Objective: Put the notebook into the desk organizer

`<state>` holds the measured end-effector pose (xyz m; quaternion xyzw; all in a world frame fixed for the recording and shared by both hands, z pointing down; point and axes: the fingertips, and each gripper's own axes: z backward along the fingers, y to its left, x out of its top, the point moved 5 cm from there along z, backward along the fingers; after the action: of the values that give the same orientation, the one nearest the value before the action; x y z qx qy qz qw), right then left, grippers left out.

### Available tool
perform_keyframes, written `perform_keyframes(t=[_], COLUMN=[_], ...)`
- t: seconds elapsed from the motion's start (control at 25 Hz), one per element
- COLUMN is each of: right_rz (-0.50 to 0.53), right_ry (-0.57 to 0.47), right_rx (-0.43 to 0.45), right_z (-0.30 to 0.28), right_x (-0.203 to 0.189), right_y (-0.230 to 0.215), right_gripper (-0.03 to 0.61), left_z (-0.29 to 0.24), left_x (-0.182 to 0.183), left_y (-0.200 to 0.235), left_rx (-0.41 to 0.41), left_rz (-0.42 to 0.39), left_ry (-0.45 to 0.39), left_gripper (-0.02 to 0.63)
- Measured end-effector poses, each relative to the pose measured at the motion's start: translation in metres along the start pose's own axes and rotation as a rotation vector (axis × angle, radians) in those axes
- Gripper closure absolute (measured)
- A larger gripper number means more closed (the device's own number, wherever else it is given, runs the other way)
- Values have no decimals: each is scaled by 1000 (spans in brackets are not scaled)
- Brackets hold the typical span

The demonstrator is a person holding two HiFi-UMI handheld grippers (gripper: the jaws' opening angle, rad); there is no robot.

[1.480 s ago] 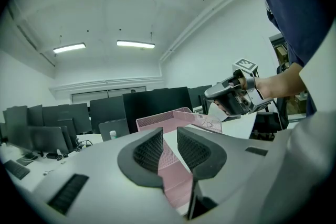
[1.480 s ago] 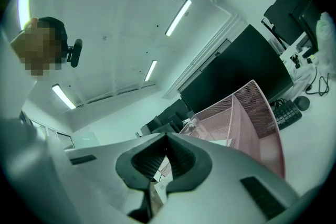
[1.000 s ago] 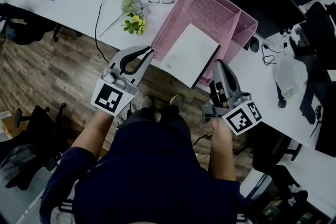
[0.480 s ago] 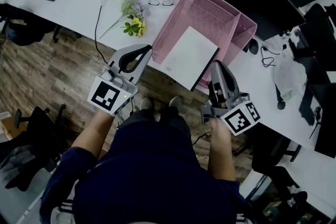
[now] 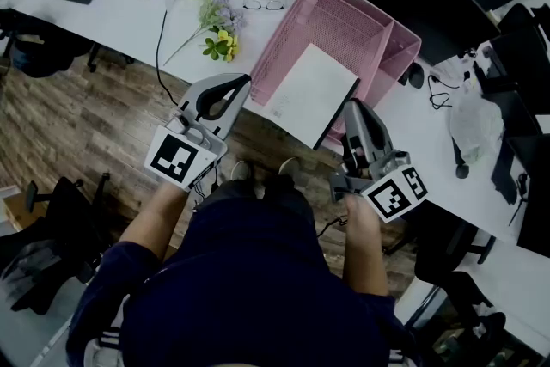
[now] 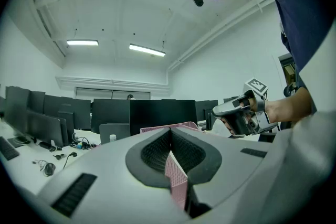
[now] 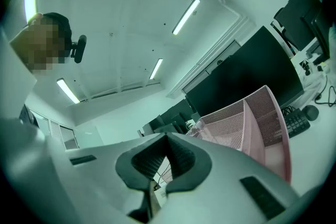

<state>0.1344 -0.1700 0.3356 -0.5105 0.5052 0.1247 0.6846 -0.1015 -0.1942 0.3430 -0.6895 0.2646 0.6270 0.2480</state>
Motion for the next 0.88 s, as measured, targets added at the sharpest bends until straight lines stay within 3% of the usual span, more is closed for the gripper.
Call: perform_keyframes(t=[0.88], right_rz=[19], right_ry=[15], right_rx=[15], right_z=[2], right_x=[-2], right_y=[6], right_gripper=[575], left_z=[3], left_x=[0], left_y=[-2], left_rx=[13], left_rz=[10], left_ry=[3], left_gripper=[584])
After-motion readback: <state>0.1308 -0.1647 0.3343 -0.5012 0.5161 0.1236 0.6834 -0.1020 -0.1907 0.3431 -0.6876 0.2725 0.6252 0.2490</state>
